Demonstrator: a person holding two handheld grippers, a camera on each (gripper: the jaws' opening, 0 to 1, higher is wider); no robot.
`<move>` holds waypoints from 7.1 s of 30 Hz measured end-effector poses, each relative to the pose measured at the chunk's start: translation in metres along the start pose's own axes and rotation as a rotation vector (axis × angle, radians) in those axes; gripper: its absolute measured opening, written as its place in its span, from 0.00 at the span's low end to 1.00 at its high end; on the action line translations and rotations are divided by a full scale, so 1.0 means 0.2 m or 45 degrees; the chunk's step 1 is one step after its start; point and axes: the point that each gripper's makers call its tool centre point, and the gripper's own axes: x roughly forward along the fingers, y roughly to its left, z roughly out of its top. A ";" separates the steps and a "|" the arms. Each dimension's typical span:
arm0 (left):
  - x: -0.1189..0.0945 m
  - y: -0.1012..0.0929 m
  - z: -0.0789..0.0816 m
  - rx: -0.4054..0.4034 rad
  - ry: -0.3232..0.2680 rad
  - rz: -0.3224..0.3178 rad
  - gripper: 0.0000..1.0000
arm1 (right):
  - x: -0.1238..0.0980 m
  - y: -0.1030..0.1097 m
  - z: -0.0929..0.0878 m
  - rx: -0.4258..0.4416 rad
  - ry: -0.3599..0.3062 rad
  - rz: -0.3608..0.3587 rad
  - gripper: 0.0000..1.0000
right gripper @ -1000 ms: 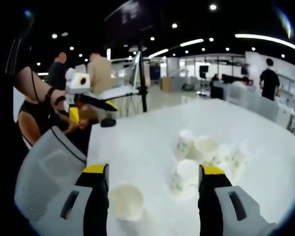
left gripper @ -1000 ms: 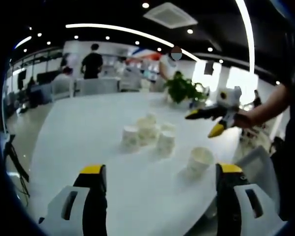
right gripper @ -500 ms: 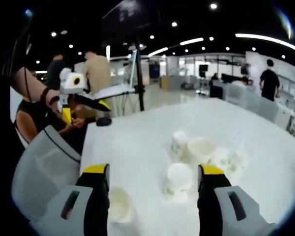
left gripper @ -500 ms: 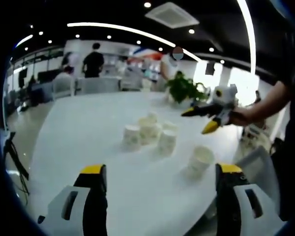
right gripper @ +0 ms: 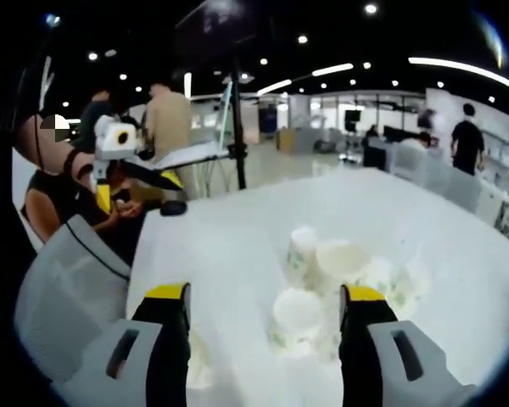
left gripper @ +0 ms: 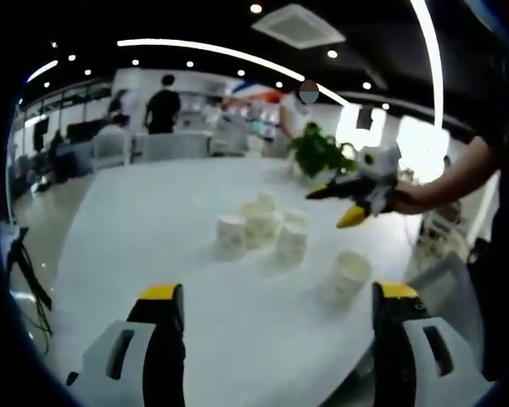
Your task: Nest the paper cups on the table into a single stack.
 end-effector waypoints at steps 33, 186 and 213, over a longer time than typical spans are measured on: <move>0.02 0.04 -0.06 -0.041 0.023 0.021 0.90 | 0.13 -0.08 -0.16 0.014 0.116 0.043 0.64; 0.17 -0.21 -0.03 -0.024 0.002 -0.122 0.88 | -0.22 0.22 0.14 -0.120 -0.043 0.085 0.35; 0.25 -0.43 -0.07 -0.008 0.030 -0.245 0.88 | -0.31 0.33 0.16 -0.122 -0.066 0.087 0.35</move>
